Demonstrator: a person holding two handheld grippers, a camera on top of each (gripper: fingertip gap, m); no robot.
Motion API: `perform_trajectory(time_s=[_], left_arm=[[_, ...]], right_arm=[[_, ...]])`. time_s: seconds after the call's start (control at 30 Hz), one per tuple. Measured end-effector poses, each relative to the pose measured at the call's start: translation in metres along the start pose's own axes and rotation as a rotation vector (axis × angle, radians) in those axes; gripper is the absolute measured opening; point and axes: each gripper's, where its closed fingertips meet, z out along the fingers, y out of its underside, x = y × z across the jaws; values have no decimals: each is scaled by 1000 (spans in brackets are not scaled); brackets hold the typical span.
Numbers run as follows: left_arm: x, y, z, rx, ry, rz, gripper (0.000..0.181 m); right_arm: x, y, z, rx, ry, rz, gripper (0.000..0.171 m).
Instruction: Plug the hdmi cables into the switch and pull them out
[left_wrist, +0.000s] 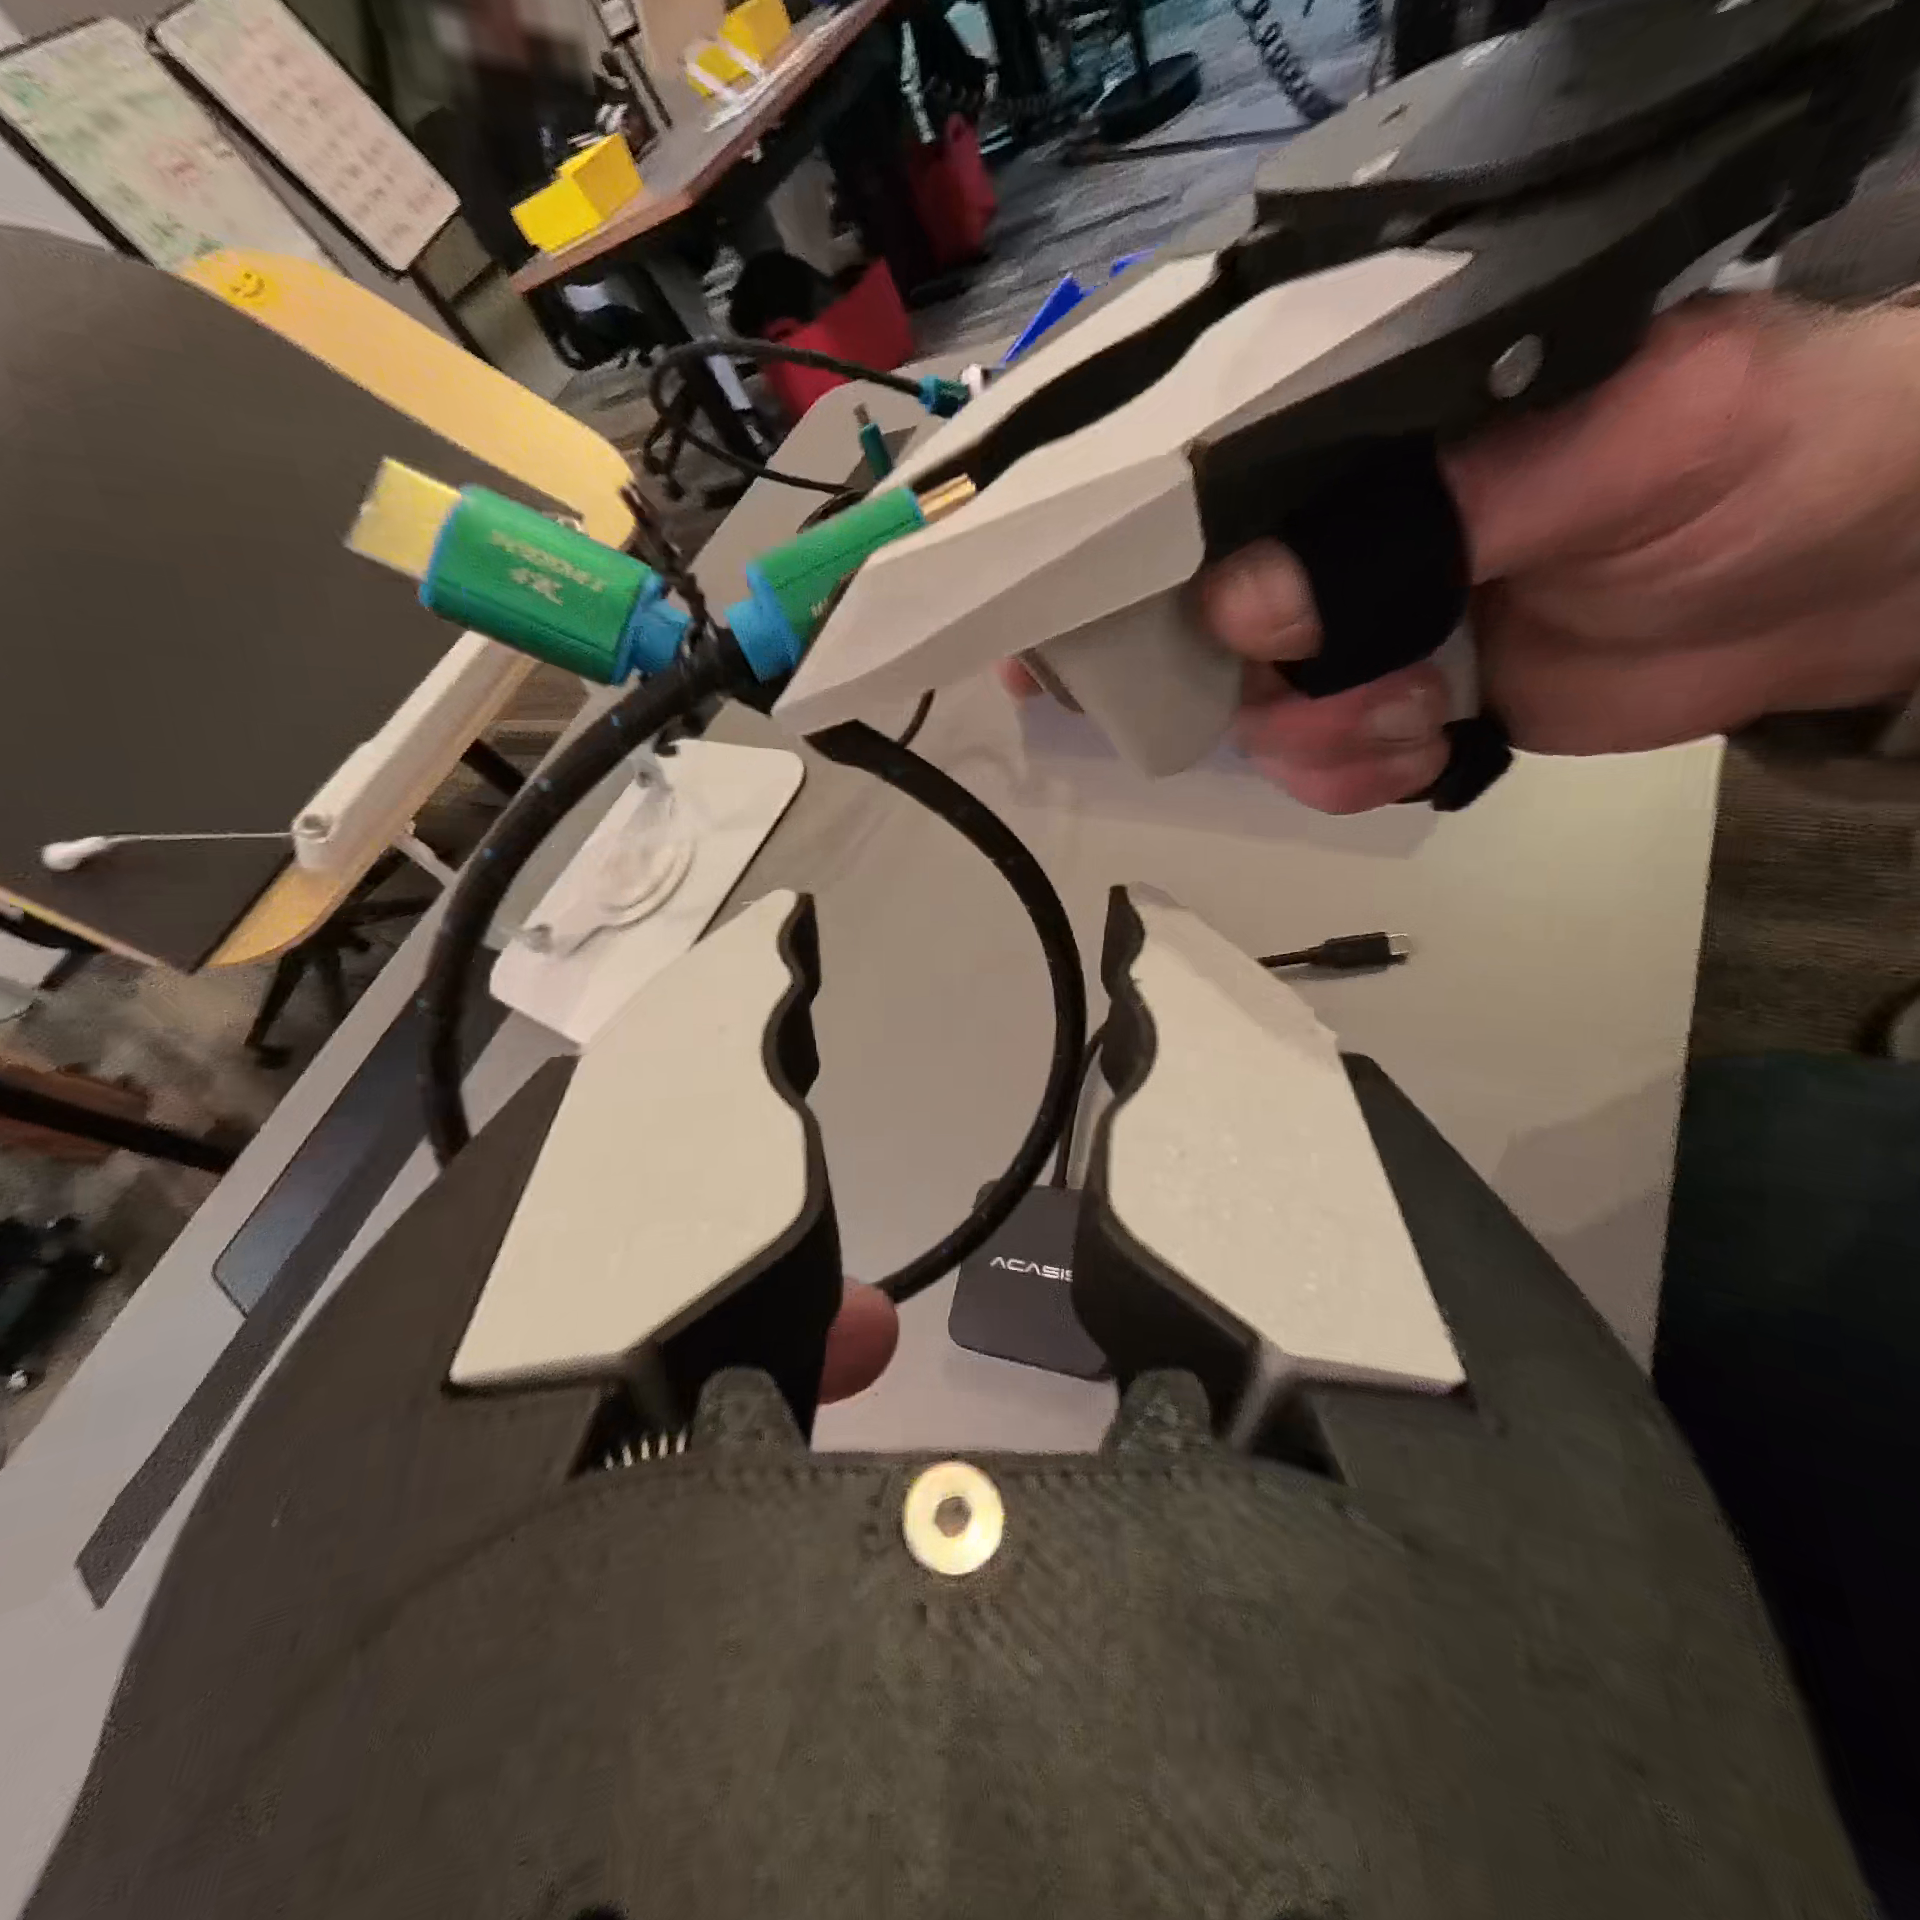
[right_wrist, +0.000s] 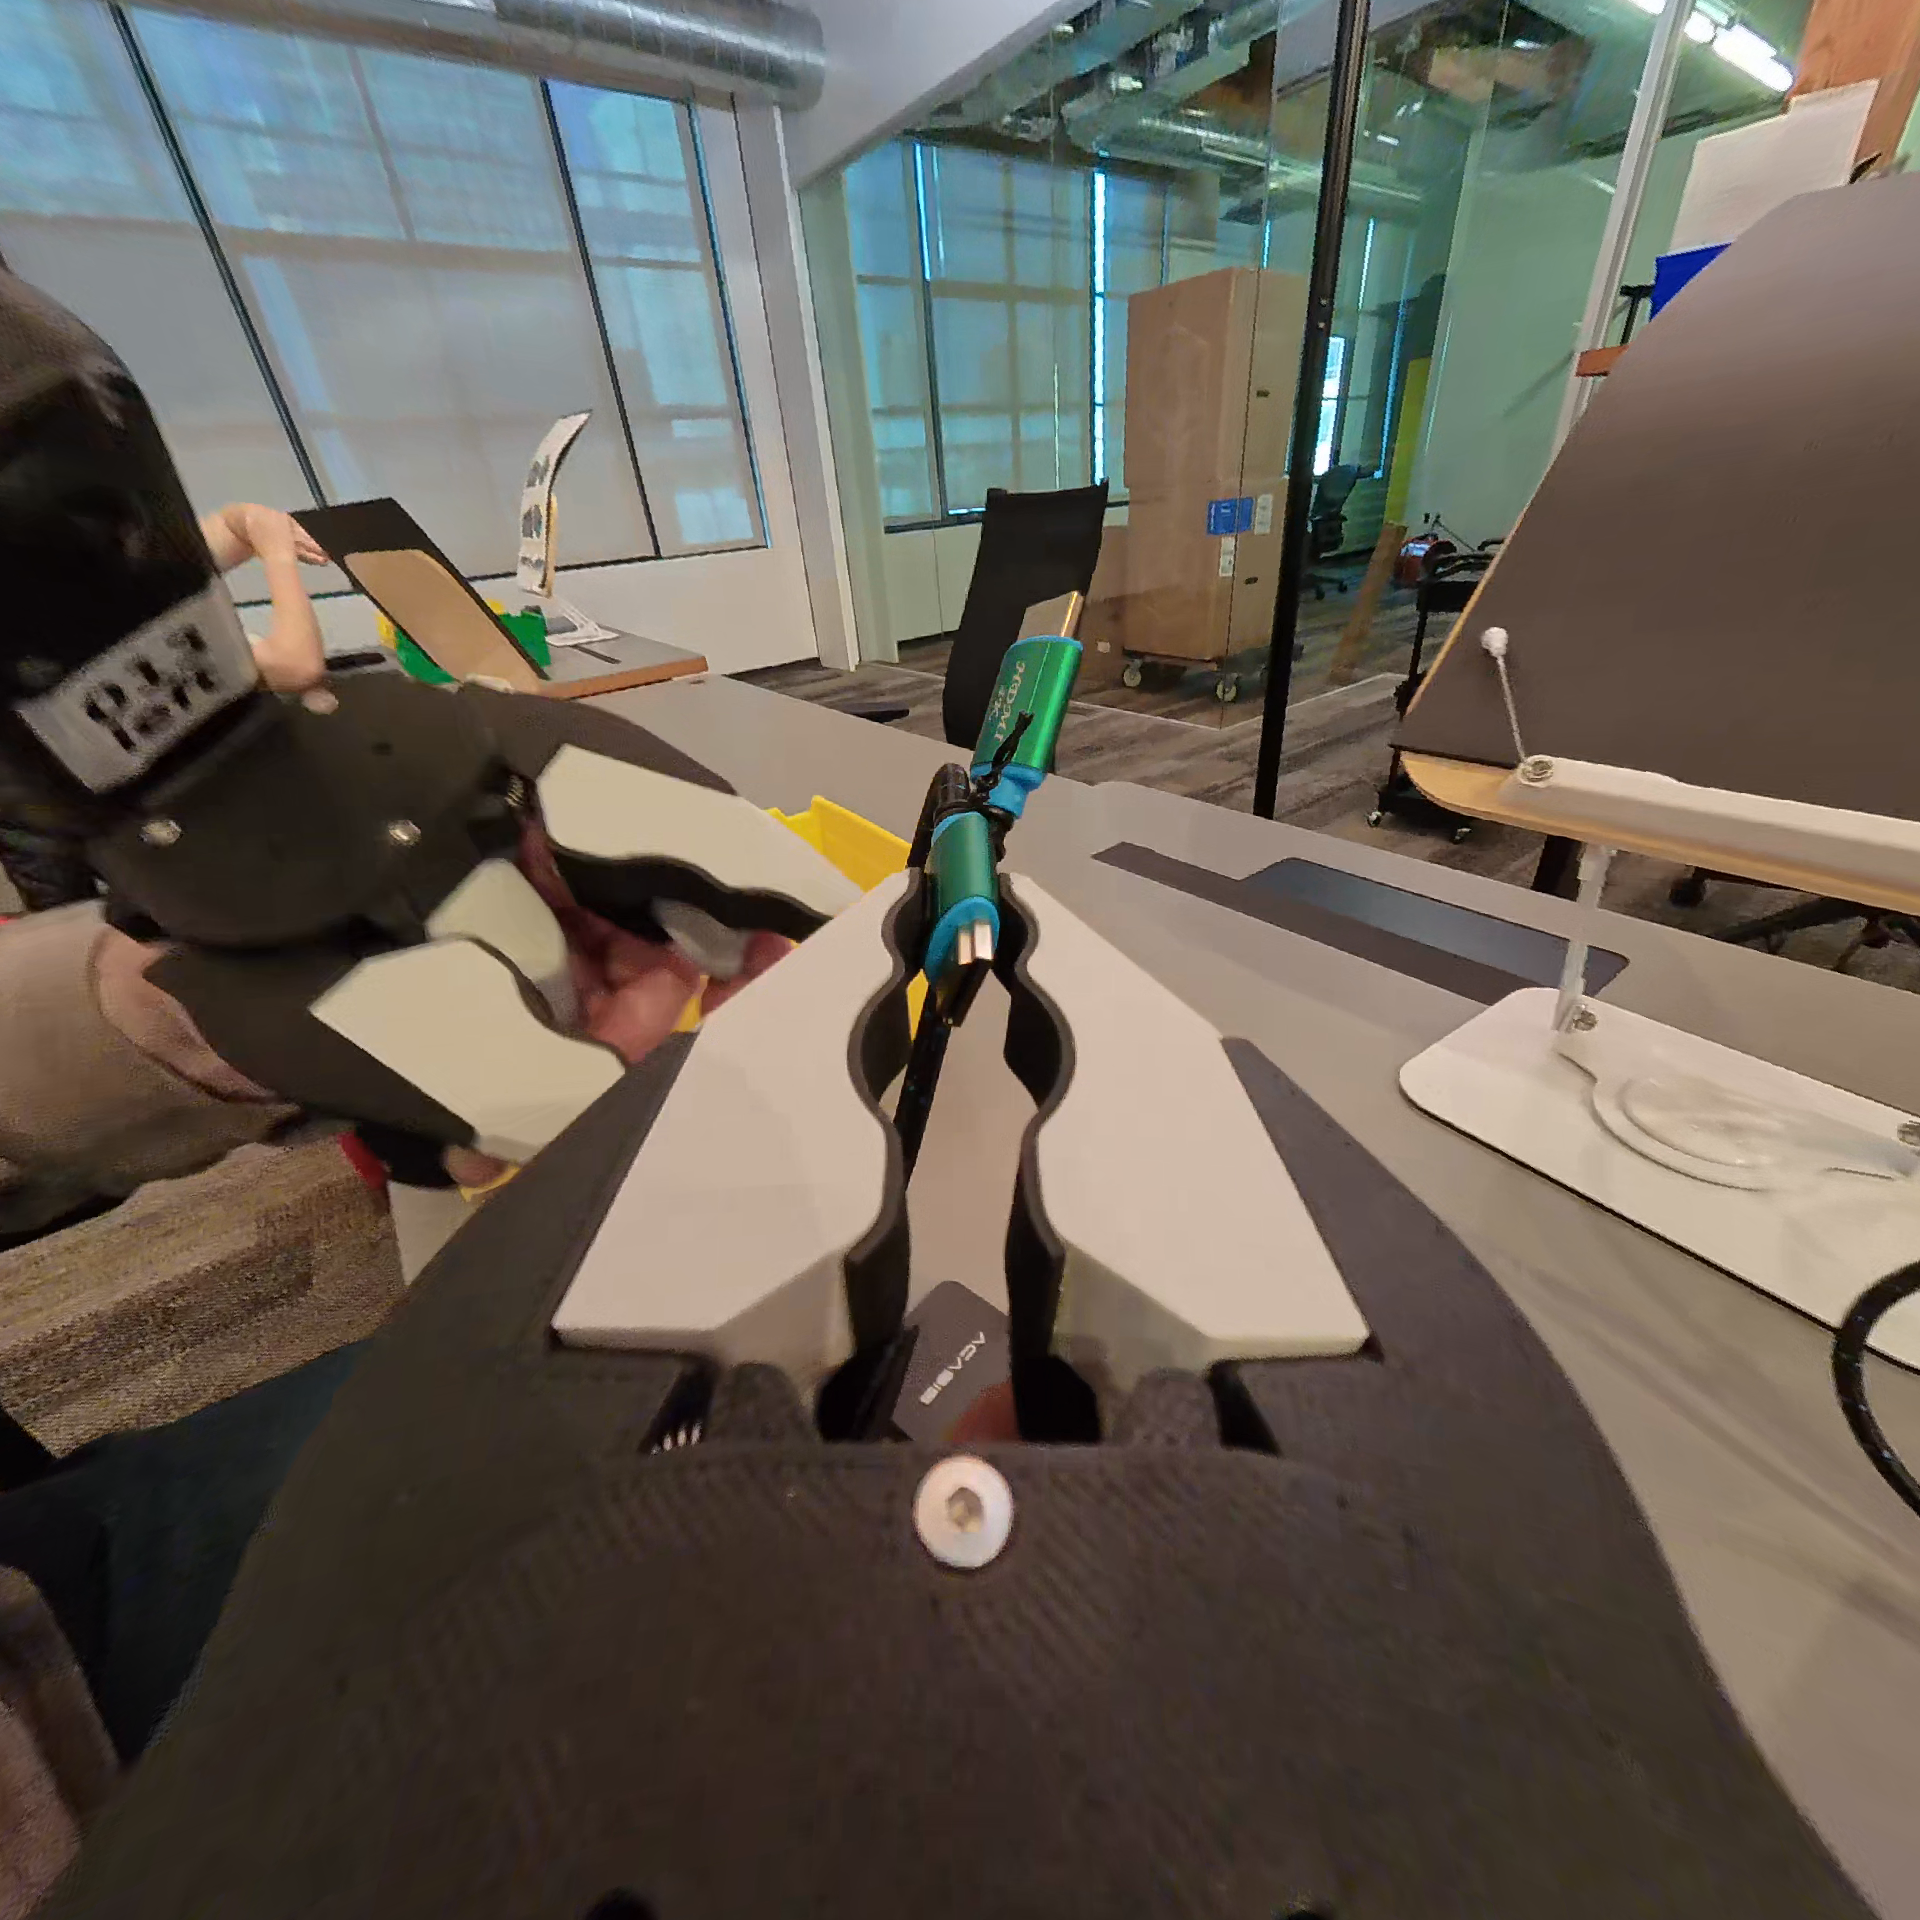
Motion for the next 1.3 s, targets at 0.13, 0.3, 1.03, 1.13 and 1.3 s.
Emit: perform_trajectory(time_s=[0.13, 0.3, 1.03, 1.13, 1.3], left_arm=[[-1, 4, 12, 8, -93, -12, 51], [-6, 0, 10, 64, -159, 1, 17], [-49, 26, -1, -121, -333, 298, 1], [-51, 27, -2, -138, -348, 329, 1], [-52, 29, -1, -148, -349, 343, 1]], right_arm=[[-16, 0, 4, 13, -50, 11, 9], [-28, -1, 7, 36, -98, 39, 9], [-24, -2, -7, -17, -106, -151, 13], [-28, -2, -7, -17, -116, -169, 11], [-26, 0, -6, -37, -95, -183, 0]])
